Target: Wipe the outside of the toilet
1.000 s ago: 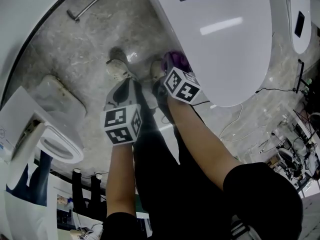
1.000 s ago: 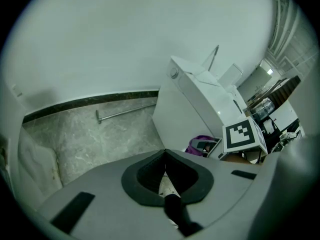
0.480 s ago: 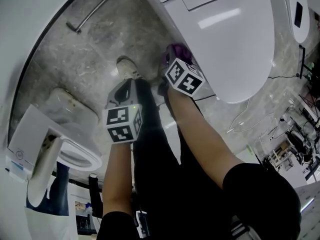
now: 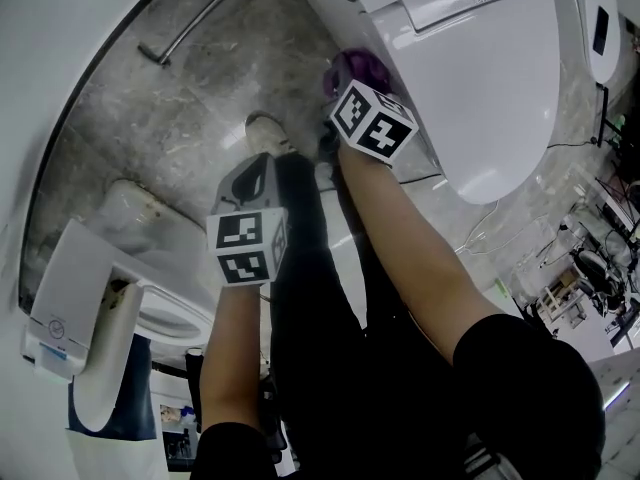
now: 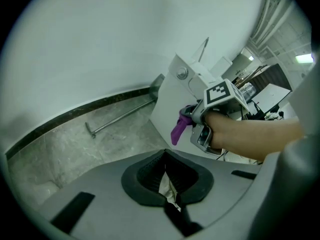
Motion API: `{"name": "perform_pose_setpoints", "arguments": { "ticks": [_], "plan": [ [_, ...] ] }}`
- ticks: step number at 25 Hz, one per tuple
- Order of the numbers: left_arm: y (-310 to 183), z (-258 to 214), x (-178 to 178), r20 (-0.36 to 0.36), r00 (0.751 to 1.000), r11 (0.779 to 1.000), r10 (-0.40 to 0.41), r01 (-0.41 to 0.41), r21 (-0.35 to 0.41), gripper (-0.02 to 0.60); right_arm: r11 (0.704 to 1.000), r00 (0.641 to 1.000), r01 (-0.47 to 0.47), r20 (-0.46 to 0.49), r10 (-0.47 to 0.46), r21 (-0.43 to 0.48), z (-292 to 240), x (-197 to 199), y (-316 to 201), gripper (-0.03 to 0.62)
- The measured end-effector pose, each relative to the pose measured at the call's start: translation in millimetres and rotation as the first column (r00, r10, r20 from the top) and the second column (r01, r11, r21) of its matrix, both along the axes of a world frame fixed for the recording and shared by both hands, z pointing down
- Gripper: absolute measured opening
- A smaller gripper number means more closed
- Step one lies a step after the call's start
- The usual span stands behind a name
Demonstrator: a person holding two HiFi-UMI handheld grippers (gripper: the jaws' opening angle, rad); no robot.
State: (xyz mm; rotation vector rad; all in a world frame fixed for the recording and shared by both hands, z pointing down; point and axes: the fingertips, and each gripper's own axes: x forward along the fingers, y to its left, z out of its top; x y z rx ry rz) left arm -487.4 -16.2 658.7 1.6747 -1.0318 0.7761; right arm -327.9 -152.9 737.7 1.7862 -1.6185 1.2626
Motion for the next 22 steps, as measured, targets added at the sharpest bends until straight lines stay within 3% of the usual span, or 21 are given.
{"name": "perform_pose_setpoints", "arguments": {
  "ticks": [17,22],
  "plan": [
    [-8,13,-63,-0.017,0.999,0.999,-0.042,0.042,-0.010,0.008,0.996,0.999,-0.027,0.022,0.025,0.087,-1,-77,-116,0.115],
    [-7,16,-72,-0.014,0.998,0.998,-0.054,0.054,-0.017,0.008,0.989,0.999,0.033,0.011,-0.035,0.146,-8,-91,-134,0.115]
  ]
}}
